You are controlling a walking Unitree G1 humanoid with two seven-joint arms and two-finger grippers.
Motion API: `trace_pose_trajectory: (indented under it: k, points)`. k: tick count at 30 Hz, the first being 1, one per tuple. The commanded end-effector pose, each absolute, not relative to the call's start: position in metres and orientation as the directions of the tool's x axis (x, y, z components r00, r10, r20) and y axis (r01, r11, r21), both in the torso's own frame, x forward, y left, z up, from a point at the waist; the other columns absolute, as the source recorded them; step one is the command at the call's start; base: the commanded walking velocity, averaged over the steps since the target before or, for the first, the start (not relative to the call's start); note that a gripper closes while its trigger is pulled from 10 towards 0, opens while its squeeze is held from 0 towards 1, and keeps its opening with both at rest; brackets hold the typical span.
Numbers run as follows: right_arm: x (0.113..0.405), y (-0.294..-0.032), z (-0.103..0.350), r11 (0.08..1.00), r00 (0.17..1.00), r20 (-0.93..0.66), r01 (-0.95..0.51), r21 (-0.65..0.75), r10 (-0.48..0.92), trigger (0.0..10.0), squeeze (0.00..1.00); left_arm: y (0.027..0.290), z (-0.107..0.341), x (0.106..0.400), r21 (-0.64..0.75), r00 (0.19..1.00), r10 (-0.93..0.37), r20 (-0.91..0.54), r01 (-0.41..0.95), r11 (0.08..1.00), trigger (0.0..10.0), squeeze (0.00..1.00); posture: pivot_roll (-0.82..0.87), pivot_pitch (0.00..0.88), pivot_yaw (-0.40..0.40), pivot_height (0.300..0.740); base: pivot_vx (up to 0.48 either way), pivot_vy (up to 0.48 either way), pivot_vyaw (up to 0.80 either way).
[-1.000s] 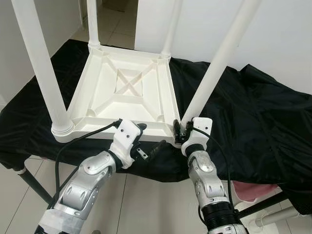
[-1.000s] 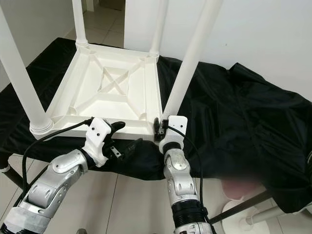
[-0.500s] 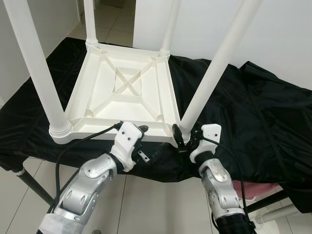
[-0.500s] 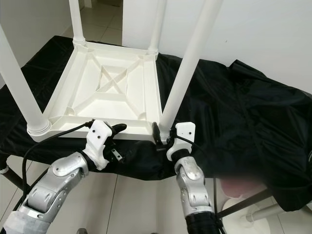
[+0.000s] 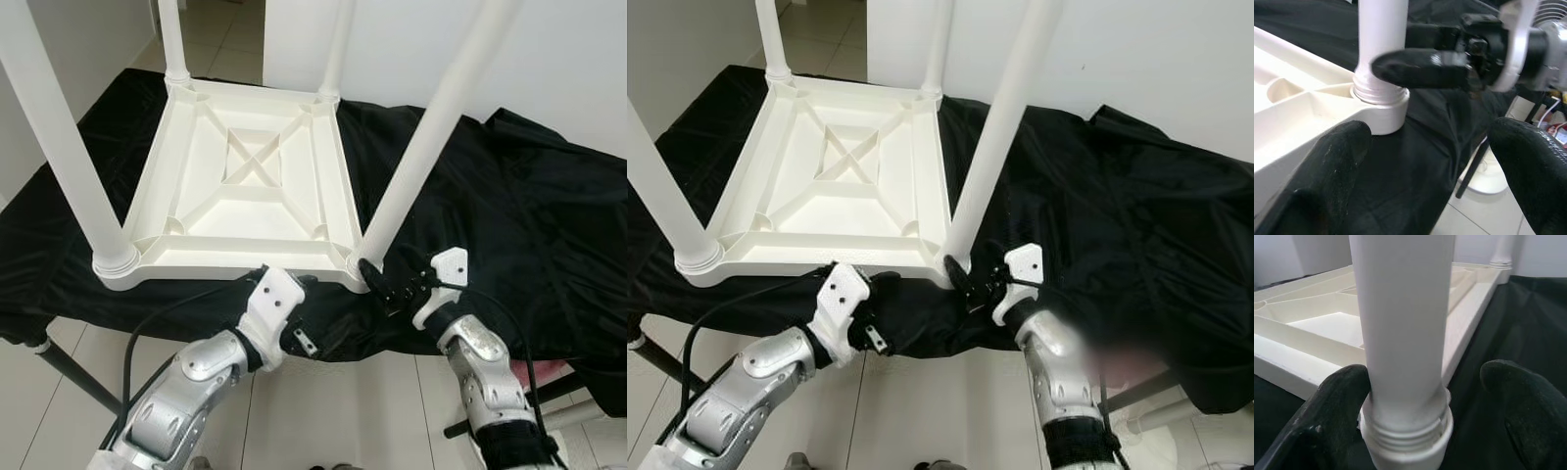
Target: Building children table
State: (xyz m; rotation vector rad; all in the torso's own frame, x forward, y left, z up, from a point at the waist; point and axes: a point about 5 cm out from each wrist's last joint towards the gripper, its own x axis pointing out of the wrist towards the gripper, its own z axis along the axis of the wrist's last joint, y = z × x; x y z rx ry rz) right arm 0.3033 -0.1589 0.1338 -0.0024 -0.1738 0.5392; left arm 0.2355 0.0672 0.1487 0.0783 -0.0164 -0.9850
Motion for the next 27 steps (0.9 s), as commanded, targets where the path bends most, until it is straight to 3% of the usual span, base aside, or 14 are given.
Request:
trace_pose_trajectory:
  k: [1, 14, 16, 27]
  points:
    - [0.306, -0.159, 0.131, 0.842, 0.830, 0.146, -0.537, -0.056, 0.539, 10.0, 0.00, 0.062, 0.149, 0.230, 0.072, 0.501, -0.865, -0.031, 0.864, 0.498, 10.0, 0.00, 0.06, 0.131, -0.112, 0.740, 0.000, 0.000, 0.00]
    - [0.332, -0.134, 0.136, 0.766, 0.758, 0.111, -0.637, -0.086, 0.643, 10.0, 0.00, 0.061, 0.153, 0.234, 0.084, 0.520, -0.854, -0.024, 0.852, 0.517, 10.0, 0.00, 0.08, 0.129, -0.119, 0.740, 0.000, 0.000, 0.00]
    - [0.336, -0.133, 0.132, 0.756, 0.752, 0.086, -0.646, -0.102, 0.654, 0.0, 0.00, 0.063, 0.155, 0.234, 0.087, 0.532, -0.846, -0.022, 0.844, 0.529, 10.0, 0.00, 0.09, 0.126, -0.124, 0.740, 0.000, 0.000, 0.00]
    - [0.335, -0.136, 0.126, 0.748, 0.745, 0.071, -0.655, -0.104, 0.663, 0.0, 0.00, 0.062, 0.156, 0.235, 0.088, 0.542, -0.840, -0.022, 0.838, 0.539, 10.0, 0.00, 0.08, 0.124, -0.124, 0.740, 0.000, 0.000, 0.00]
